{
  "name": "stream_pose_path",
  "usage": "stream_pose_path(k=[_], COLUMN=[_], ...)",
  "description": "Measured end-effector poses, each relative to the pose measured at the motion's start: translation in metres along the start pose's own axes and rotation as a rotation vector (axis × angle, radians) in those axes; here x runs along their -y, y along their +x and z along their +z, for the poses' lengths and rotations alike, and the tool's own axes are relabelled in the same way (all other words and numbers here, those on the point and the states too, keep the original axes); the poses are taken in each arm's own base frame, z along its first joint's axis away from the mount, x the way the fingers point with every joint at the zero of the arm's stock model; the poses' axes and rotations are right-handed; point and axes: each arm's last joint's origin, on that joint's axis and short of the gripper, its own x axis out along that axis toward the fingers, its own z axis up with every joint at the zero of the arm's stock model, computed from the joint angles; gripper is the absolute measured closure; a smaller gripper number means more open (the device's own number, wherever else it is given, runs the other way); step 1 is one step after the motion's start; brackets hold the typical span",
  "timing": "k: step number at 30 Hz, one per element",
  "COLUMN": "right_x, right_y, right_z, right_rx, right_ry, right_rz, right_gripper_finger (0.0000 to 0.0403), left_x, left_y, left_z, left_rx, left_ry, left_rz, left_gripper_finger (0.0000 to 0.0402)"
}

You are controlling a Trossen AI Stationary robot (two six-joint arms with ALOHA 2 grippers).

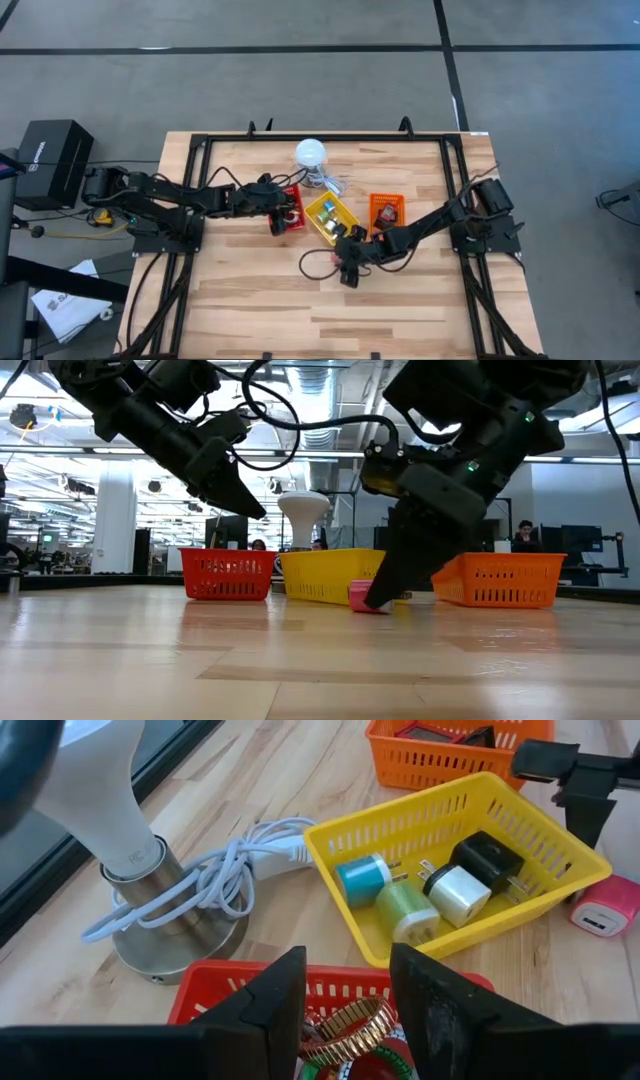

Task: Pick & Place Office items
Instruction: Put the pink charger adapter into the yellow basket

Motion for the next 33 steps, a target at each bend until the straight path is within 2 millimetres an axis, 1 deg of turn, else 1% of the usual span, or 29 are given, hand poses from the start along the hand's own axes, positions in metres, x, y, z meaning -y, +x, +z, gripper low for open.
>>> stream_pose_path(k=[8, 11, 20, 23, 26, 29, 31, 33], right_x=[0.000, 0.000, 0.000, 0.000, -0.002, -0.007, -0.013, -0.018], right_y=[0.000, 0.000, 0.000, 0.000, 0.000, -0.004, -0.008, -0.012], right_z=[0.002, 0.002, 0.002, 0.002, 0.002, 0.008, 0.019, 0.030], right_rx=[0.015, 0.021, 0.012, 0.006, -0.014, -0.037, -0.006, 0.027], right_ry=[0.005, 0.007, 0.006, 0.006, 0.005, -0.042, -0.086, -0.132], right_rz=[-0.001, 0.001, 0.005, 0.020, 0.068, 0.156, 0.206, 0.220], right_gripper_finger=[0.0183, 0.0198, 0.0266, 0.0272, 0.0265, 0.0260, 0.0263, 0.0269], left_x=[0.000, 0.000, 0.000, 0.000, 0.000, 0.000, 0.000, 0.000], left_y=[0.000, 0.000, 0.000, 0.000, 0.000, 0.000, 0.000, 0.000], left_z=[0.000, 0.000, 0.000, 0.000, 0.000, 0.000, 0.000, 0.000], left_rx=[0.000, 0.000, 0.000, 0.000, -0.001, -0.001, -0.001, 0.000], left_ry=[0.000, 0.000, 0.000, 0.000, 0.000, 0.000, 0.000, 0.000], left_rz=[0.000, 0.000, 0.000, 0.000, 0.000, -0.001, 0.000, 0.000], left_gripper_finger=[0.0262, 0.0262, 0.0262, 0.0262, 0.0262, 0.0262, 0.0262, 0.0262])
